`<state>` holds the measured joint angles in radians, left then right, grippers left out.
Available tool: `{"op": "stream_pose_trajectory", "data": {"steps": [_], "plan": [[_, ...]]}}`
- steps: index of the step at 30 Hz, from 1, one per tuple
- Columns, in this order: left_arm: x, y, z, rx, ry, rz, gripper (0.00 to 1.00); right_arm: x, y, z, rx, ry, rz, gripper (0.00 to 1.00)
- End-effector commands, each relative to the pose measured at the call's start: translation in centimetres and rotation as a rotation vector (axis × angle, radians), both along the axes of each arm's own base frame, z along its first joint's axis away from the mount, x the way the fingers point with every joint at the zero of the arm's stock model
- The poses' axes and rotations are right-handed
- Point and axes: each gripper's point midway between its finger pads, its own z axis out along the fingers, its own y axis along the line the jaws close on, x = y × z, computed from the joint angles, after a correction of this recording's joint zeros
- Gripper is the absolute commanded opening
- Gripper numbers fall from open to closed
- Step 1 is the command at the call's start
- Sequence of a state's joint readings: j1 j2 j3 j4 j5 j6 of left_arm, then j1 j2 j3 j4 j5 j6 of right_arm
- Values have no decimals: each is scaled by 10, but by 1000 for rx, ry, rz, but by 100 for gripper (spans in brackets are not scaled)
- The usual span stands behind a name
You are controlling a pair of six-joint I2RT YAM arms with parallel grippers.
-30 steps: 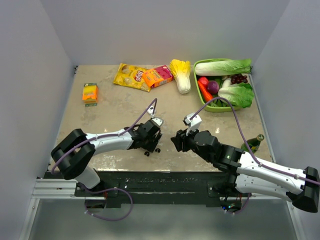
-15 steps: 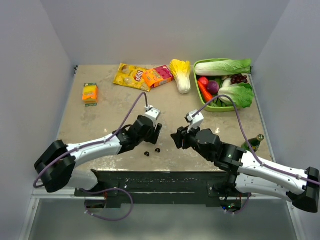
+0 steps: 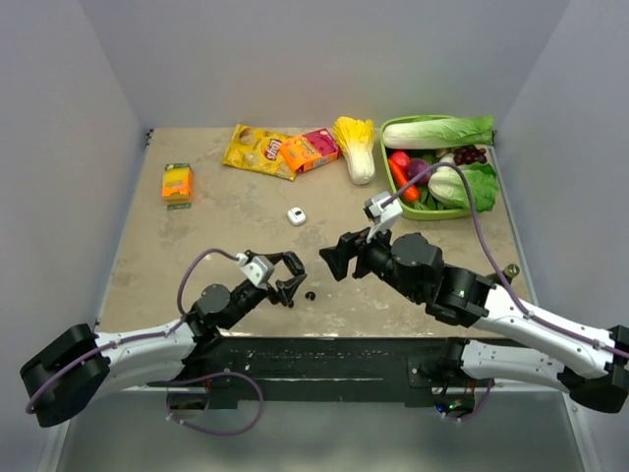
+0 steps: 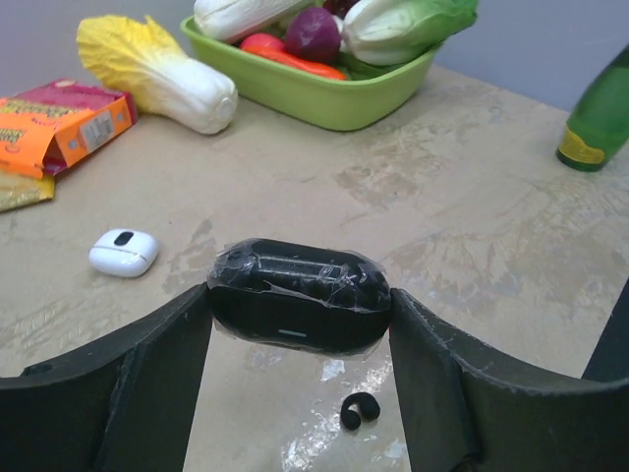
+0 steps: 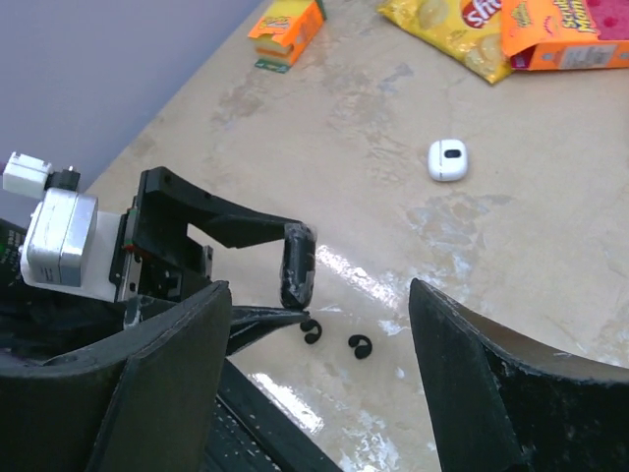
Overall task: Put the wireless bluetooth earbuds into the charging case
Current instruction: Open the charging case.
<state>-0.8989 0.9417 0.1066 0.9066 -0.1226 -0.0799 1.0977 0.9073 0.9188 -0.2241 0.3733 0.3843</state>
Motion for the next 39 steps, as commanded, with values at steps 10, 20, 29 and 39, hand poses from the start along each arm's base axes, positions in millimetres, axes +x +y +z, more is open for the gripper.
{"op": "stream_pose_trajectory", "data": {"steps": [10,20,29,39], "plan": [[-34,-10,77,-137,-371,-124,0,-19,52,-22,-120,92,249,76],[-35,-15,69,-103,-359,-128,0,-14,67,-29,-110,99,258,75],[-37,-17,71,-107,-362,-133,0,2,62,-55,-194,121,166,74],[-38,-15,73,-108,-365,-120,0,10,44,-52,-192,109,108,74]]}}
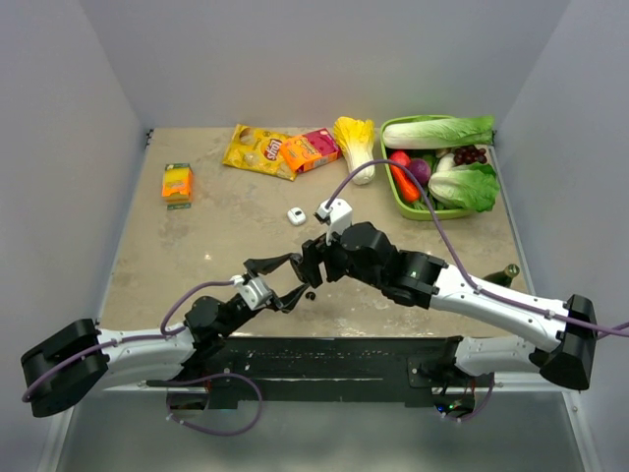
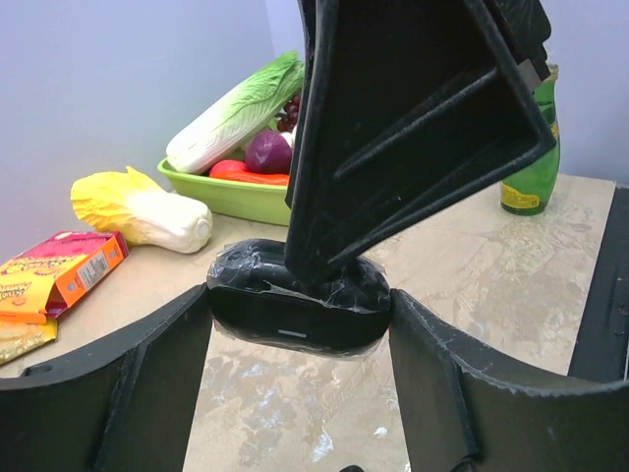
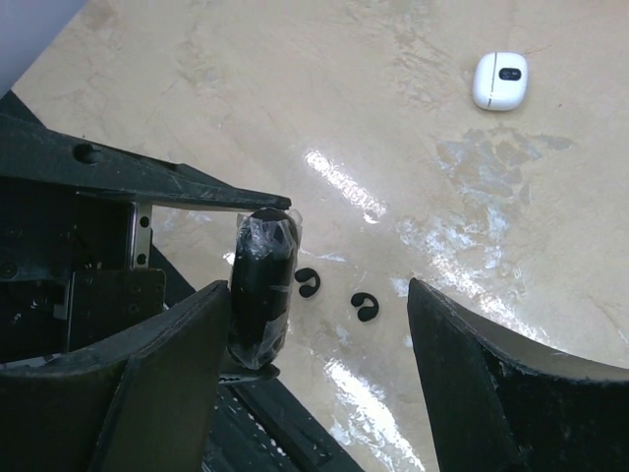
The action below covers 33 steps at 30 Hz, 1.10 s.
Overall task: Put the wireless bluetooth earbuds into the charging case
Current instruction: Open the charging case.
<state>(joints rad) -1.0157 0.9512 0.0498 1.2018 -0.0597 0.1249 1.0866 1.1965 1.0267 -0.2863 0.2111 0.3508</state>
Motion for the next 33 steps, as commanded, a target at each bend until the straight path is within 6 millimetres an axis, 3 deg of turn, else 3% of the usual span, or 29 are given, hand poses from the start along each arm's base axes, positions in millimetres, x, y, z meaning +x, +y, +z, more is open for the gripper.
{"op": "stream_pose_trajectory", "data": {"steps": [1,9,15,25,33], "plan": [[-2,3,28,-69,-66,12,0,8,-10,9,17,-31,-45,74],[-1,1,33,-72,-69,11,0,10,-15,8,22,-27,-54,74],[0,-3,29,-58,-61,8,0,-3,-5,40,169,-55,28,76],[-3,-5,35,-72,-73,2,0,-4,1,7,74,4,50,76],[-4,-3,36,-72,-74,8,0,3,-10,2,58,6,2,75]]}}
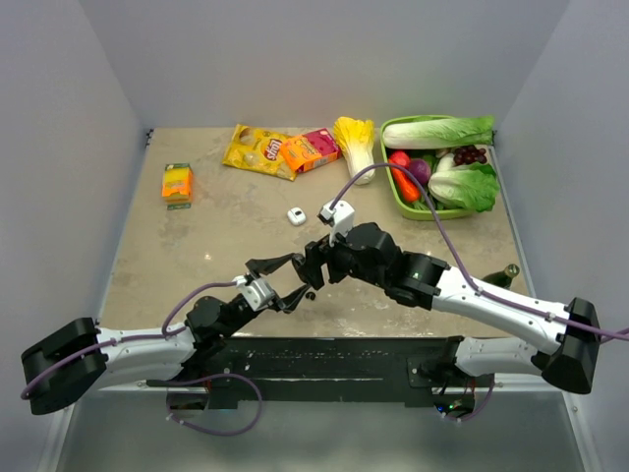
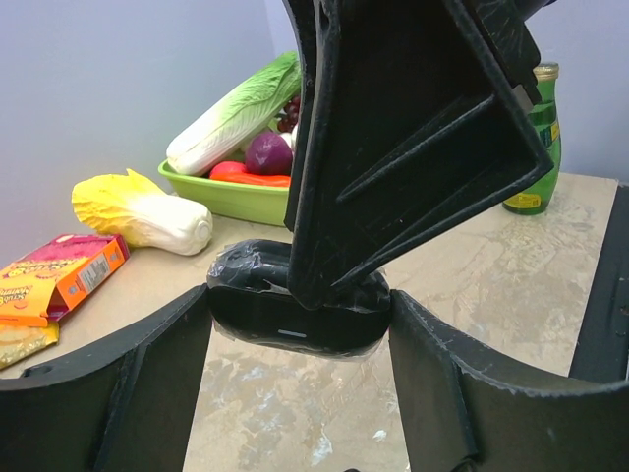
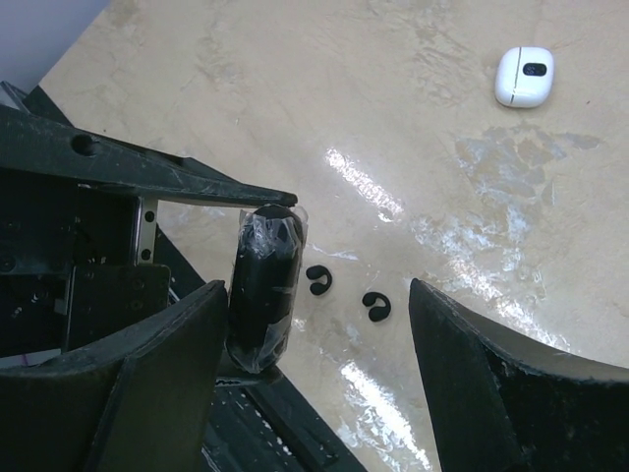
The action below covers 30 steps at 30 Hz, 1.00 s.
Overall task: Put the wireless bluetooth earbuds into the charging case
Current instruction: Open the charging case, then adjust the charging case.
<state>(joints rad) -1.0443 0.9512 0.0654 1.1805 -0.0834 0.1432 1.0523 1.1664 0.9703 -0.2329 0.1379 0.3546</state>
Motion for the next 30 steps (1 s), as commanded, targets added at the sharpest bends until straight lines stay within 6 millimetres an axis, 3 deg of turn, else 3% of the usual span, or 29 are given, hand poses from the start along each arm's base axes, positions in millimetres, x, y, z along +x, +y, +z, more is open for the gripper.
{"op": "stream_pose_trajectory", "data": {"steps": [1,15,19,22,30], "plan": [[-1,2,34,-85,-69,11,0,7,-10,8,21,-11,-42,75],[-1,4,37,-93,-70,22,0,16,-29,9,46,-5,-84,74],[0,3,34,-85,-62,22,0,1,-24,45,209,-59,-9,74],[0,3,33,-87,-59,26,0,-3,-19,55,264,-61,16,72],[-1,0,39,-98,-70,15,0,2,-9,37,259,5,27,61]]}}
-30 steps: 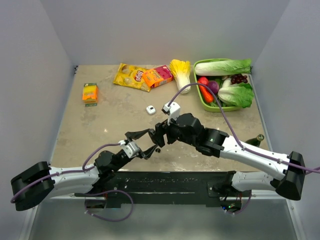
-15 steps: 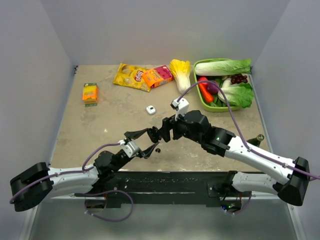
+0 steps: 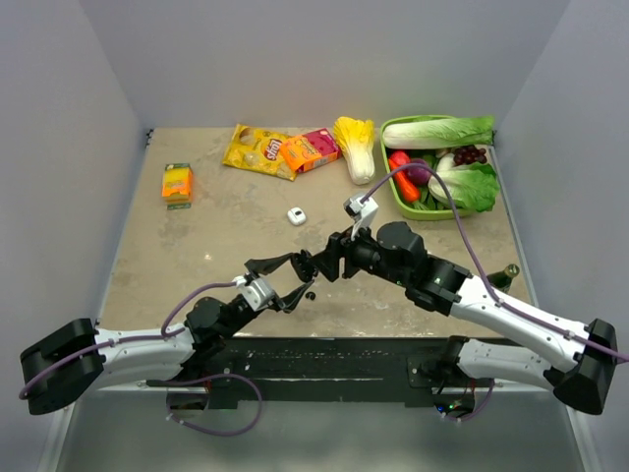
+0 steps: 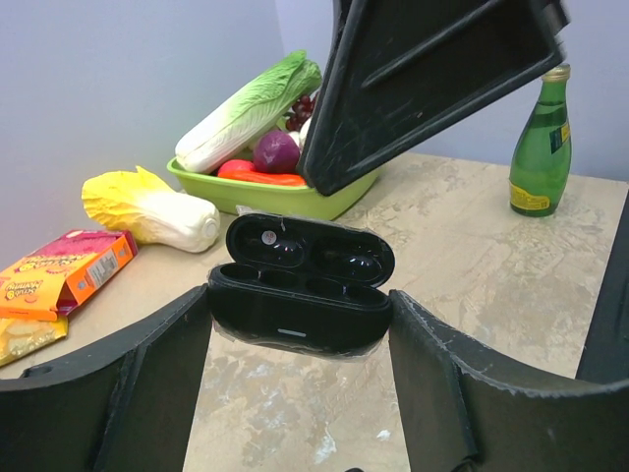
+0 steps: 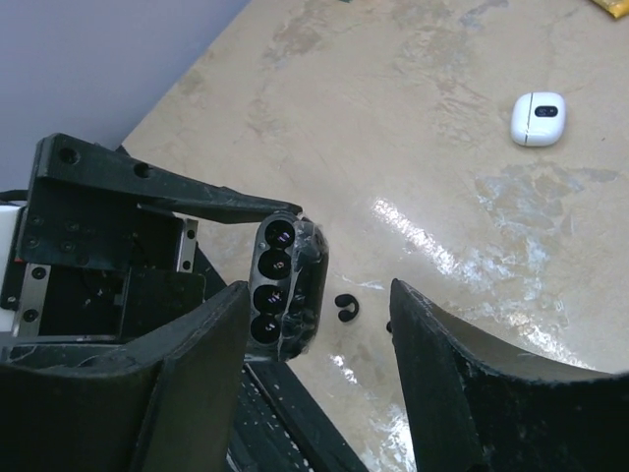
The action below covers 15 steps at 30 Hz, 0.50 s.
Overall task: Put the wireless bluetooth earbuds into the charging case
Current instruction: Adjust the charging case.
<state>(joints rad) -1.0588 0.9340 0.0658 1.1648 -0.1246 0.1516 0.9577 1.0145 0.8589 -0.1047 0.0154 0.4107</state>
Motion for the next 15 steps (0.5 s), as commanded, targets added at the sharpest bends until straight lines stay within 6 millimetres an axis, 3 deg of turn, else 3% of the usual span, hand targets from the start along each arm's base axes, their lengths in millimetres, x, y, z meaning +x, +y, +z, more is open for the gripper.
{"op": "stream_pose_trajectory", "data": {"steps": [1,9,15], "plan": [[-3,-3,39,-96,-75,-13,0,2,10,5,59,18,29,59],[-5,-2,43,-106,-84,-13,0,3,14,-11,41,56,61,50],[-3,-1,45,-110,-85,-4,0,0,19,-16,33,73,89,49]]}}
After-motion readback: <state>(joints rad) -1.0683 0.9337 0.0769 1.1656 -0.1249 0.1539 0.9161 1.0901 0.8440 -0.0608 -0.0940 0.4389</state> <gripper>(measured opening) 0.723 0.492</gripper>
